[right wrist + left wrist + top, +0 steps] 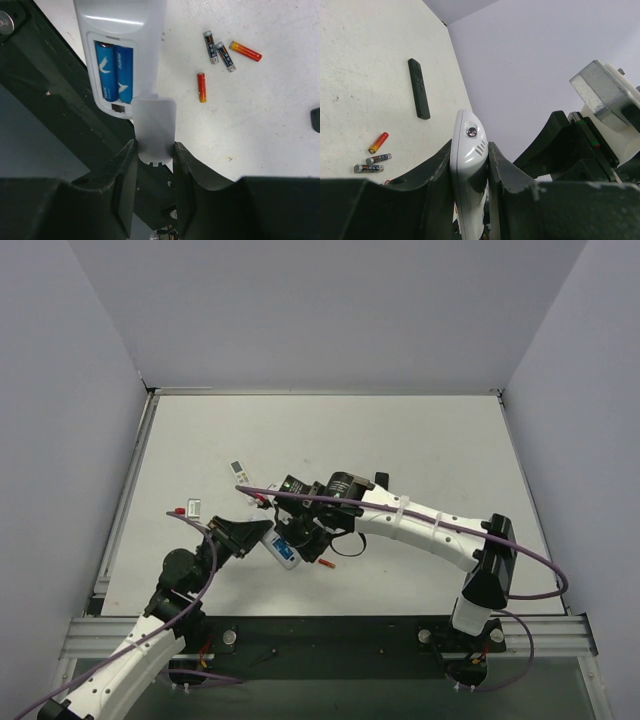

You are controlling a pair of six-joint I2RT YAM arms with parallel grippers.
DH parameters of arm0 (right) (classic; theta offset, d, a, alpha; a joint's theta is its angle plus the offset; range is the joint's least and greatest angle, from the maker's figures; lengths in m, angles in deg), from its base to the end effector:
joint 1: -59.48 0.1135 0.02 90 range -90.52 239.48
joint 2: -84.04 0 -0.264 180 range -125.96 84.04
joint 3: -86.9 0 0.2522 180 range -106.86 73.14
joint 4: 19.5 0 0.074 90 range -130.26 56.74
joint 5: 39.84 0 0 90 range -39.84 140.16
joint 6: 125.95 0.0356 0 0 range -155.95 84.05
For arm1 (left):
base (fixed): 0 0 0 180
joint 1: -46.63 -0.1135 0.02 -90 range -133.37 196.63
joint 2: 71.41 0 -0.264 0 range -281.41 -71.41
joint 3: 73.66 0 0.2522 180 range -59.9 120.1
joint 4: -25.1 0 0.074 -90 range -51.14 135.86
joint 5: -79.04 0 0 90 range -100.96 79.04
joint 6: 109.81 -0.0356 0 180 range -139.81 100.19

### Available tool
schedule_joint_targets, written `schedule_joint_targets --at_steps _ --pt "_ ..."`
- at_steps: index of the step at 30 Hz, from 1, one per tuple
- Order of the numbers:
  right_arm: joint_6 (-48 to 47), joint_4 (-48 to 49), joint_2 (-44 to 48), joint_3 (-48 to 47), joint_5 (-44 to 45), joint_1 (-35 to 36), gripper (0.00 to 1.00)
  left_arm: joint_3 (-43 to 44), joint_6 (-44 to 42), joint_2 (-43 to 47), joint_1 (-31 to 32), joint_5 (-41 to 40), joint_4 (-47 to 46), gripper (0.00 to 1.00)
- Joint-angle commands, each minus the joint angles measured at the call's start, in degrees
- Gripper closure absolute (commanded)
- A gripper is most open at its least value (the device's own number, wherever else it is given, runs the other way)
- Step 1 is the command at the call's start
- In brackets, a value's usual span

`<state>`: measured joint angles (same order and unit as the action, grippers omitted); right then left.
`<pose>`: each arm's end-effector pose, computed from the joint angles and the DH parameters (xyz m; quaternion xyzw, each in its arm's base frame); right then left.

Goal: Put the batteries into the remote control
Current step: Load the battery cover into the remote control.

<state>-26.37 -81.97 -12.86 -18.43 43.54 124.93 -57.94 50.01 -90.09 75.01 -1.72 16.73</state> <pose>0.1481 0.3341 0.3240 -0.4606 0.8306 0.2312 0.2110 0.1120 -0.0670 0.1953 -0.1816 0.6485 -0.5928 0.4418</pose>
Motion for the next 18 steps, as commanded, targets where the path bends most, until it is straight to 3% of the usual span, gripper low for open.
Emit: schedule_joint_targets --at_steps 1,18 --pt "2.28 -8.06 -4.07 -6.59 0.11 1.52 0.9 -8.11 1.19 1.27 -0.08 -2.82 -4.24 1.0" --pt "0.96 -17.29 -14.98 -24.0 0.63 1.7 0.91 -8.02 5.59 -4.0 0.27 -5.63 -9.5 1.0"
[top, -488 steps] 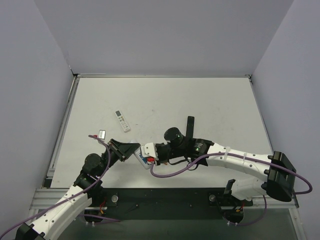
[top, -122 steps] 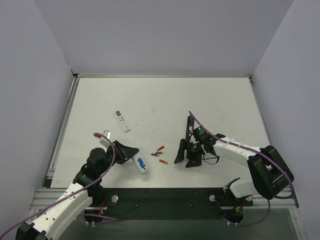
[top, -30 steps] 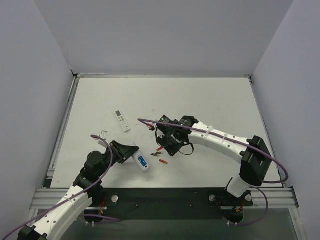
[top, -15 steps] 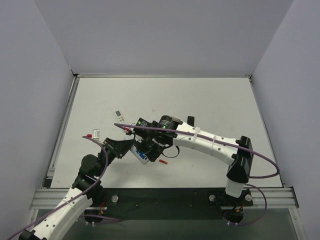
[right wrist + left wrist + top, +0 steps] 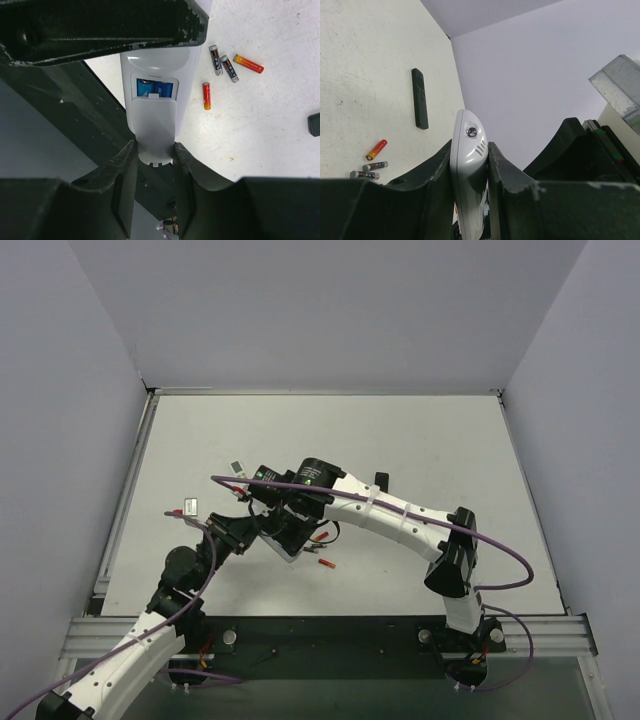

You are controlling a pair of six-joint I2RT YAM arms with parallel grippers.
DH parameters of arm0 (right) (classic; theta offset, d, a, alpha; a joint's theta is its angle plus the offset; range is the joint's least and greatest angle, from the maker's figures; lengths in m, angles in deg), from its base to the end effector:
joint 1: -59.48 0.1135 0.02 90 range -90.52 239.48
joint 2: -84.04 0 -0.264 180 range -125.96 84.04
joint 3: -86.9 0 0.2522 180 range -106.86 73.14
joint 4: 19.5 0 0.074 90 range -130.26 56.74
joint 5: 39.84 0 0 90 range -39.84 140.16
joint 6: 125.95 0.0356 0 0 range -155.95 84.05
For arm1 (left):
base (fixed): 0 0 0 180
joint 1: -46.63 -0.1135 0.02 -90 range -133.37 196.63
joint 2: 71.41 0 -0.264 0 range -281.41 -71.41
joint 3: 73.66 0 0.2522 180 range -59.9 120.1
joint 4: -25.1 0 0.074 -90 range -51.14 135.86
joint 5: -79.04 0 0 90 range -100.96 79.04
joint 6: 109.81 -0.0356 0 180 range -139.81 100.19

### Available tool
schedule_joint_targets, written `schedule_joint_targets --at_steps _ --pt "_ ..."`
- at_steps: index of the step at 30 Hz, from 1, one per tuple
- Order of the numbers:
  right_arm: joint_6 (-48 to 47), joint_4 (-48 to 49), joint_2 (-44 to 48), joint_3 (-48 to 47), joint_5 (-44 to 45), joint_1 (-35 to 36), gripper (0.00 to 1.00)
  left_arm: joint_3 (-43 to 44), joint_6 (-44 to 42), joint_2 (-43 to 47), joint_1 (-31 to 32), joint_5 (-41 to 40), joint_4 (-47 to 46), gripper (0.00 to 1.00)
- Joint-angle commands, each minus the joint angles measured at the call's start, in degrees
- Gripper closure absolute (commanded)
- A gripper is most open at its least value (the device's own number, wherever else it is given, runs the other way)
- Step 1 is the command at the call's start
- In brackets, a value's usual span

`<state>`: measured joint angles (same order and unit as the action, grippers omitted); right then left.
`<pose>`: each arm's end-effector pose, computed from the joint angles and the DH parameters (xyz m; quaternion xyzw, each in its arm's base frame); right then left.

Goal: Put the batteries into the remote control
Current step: Load the battery cover into the remote control.

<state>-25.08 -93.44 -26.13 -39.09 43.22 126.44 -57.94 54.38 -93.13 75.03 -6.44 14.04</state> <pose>0.1571 0.3803 0.3372 -0.4659 0.8393 0.2175 0.1767 0.1171 -0.0665 0.1945 -0.2357 0.6328 -0.5918 0.4401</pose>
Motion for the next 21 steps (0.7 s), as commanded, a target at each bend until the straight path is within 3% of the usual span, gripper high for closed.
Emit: schedule_joint_targets --at_steps 1,21 --pt "-0.5 -6.0 -2.58 -4.31 1.66 0.1 0.91 -7.93 1.22 -1.48 0.16 -0.91 -7.08 1.0" --pt "-1.29 -7.84 -5.23 -9.5 3.95 -0.78 0.92 -7.14 1.04 -5.09 0.86 -1.44 -9.28 1.0"
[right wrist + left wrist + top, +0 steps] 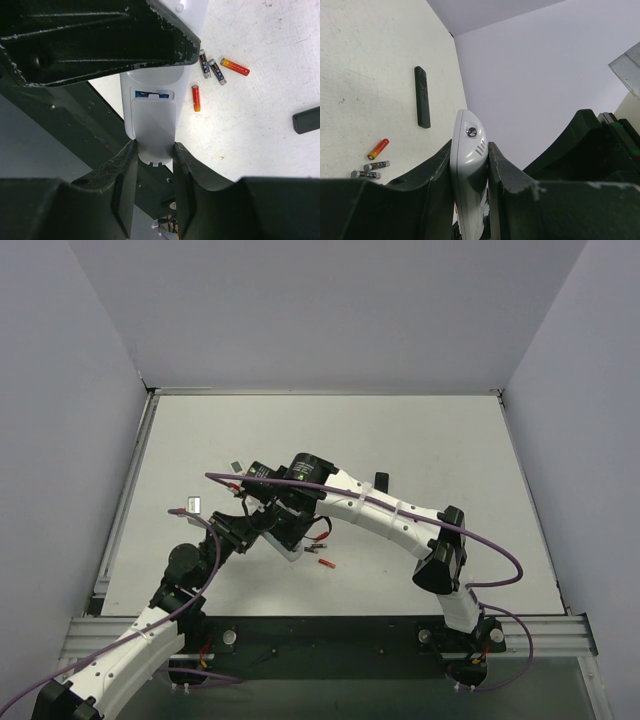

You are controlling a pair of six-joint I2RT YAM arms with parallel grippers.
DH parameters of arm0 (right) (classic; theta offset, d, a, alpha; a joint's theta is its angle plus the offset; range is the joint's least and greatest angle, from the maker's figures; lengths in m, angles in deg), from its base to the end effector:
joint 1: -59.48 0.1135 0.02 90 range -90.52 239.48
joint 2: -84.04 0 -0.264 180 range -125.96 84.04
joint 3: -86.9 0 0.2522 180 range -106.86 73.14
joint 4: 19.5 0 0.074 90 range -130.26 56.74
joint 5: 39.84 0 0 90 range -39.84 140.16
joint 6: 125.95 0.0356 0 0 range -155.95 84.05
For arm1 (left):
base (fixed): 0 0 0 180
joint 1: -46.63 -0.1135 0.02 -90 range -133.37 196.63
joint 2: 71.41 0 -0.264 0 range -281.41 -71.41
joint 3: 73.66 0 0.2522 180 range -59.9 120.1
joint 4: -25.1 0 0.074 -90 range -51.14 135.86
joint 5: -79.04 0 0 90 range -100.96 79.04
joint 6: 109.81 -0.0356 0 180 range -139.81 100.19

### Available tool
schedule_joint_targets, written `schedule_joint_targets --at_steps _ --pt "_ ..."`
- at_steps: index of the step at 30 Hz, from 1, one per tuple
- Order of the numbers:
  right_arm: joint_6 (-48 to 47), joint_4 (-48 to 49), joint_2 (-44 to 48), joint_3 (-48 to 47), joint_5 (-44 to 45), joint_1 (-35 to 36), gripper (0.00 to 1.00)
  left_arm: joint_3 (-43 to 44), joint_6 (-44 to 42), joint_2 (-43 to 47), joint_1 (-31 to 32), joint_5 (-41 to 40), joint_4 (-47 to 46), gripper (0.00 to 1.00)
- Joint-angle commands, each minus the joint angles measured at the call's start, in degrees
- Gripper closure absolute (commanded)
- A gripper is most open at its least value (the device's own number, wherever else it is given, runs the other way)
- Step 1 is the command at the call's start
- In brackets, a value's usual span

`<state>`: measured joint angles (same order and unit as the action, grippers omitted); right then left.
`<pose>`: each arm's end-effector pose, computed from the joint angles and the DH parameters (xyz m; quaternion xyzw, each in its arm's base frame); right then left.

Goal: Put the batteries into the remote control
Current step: Load the battery cover into the remote control.

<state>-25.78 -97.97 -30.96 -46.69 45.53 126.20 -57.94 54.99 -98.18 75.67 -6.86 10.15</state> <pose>0.1655 0.3920 0.3385 -0.4663 0.8448 0.1920 0.1791 0.1221 -0.0707 0.1915 -0.2412 0.6387 -0.5899 0.4312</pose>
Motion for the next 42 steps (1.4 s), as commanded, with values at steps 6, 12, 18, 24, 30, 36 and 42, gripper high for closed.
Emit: schedule_joint_targets --at_steps 6,12,18,24,30,36,42 --pt "-0.59 -4.11 -1.72 -1.55 0.49 -0.62 0.92 -7.14 0.34 -0.04 0.41 -1.11 -5.48 1.0" --pt "-0.59 -4.2 -2.68 -1.9 0.14 -0.71 0.92 -7.05 0.25 -0.22 0.67 -0.85 -5.83 1.0" --pt "-0.42 -4.29 -3.48 -2.78 0.23 -0.71 0.92 -6.79 -0.45 -0.48 0.84 -1.02 -5.83 1.0" --pt "-0.33 -4.2 -3.91 -3.65 0.23 -0.8 0.92 -6.44 -1.06 -0.92 1.2 -1.02 -5.92 1.0" --pt "0.63 -4.55 -4.7 -4.45 -0.47 -1.59 0.92 -6.35 -1.33 -1.01 1.46 -0.93 -6.62 1.0" --pt "1.87 -4.9 -5.5 -4.8 -0.39 -2.12 0.92 -6.26 -1.24 -0.83 1.81 -1.2 -6.71 1.0" --pt "1.95 -4.46 -5.67 -5.85 0.23 -2.12 0.91 -6.18 -1.24 -1.45 2.34 -1.29 -7.15 1.0"
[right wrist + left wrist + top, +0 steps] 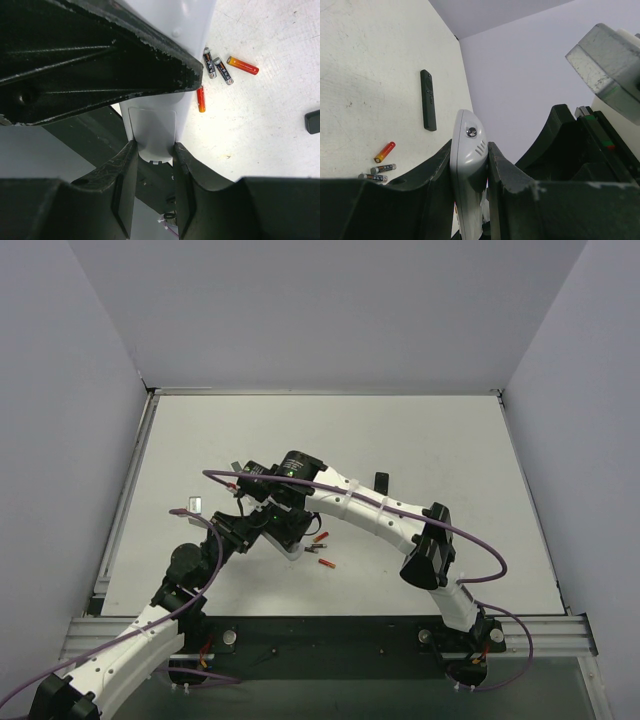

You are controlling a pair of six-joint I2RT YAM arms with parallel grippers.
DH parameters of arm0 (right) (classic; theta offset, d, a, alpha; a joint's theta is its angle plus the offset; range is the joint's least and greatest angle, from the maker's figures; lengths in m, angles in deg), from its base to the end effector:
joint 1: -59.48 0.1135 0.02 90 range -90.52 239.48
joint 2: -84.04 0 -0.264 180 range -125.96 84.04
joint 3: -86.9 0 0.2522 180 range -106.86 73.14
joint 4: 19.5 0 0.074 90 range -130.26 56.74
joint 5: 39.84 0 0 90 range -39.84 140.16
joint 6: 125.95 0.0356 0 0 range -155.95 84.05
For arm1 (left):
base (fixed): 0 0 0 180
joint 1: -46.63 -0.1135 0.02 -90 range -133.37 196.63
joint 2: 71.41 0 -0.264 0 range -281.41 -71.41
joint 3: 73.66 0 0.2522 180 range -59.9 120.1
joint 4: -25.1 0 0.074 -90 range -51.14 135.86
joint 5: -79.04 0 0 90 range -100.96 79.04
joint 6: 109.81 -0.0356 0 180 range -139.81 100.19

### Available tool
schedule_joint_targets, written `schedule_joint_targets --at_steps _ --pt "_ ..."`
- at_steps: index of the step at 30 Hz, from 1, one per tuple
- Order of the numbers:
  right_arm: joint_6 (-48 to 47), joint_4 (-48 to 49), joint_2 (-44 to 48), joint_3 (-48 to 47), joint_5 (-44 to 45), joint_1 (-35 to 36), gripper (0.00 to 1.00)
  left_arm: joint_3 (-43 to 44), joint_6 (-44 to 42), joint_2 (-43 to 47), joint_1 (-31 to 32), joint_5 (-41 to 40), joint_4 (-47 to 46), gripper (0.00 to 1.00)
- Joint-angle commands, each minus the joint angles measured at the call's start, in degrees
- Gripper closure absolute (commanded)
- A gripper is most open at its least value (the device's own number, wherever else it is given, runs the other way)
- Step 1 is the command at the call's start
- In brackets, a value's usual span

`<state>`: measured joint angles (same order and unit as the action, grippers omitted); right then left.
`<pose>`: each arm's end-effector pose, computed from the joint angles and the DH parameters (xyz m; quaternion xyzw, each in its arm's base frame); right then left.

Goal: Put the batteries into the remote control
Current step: Load the battery cover into the remote control.

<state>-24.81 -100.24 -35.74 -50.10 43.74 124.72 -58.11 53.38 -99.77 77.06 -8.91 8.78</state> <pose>0.1810 0.4019 0.3194 -0.4534 0.8597 0.1842 0.1460 0.1226 -0.0735 0.1897 -0.2376 0.6426 -0.5800 0.4407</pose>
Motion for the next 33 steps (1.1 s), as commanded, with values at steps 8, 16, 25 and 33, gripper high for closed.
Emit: schedule_joint_targets --at_steps 8,16,25,33 --pt "1.61 -0.35 -0.18 -2.09 0.97 -1.16 0.91 -5.82 0.11 -1.0 1.56 0.77 -6.56 1.0" --pt "1.96 2.03 0.78 -0.34 -1.32 -1.77 0.88 -5.56 0.46 -1.08 1.91 0.77 -7.18 1.0" --pt "0.99 2.73 0.87 1.51 -1.32 -1.78 0.84 -5.65 2.13 -0.47 2.08 0.15 -8.06 1.0" --pt "0.38 3.0 1.75 1.95 -1.23 -1.78 0.78 -6.18 3.89 0.85 2.08 -0.72 -7.09 1.0"
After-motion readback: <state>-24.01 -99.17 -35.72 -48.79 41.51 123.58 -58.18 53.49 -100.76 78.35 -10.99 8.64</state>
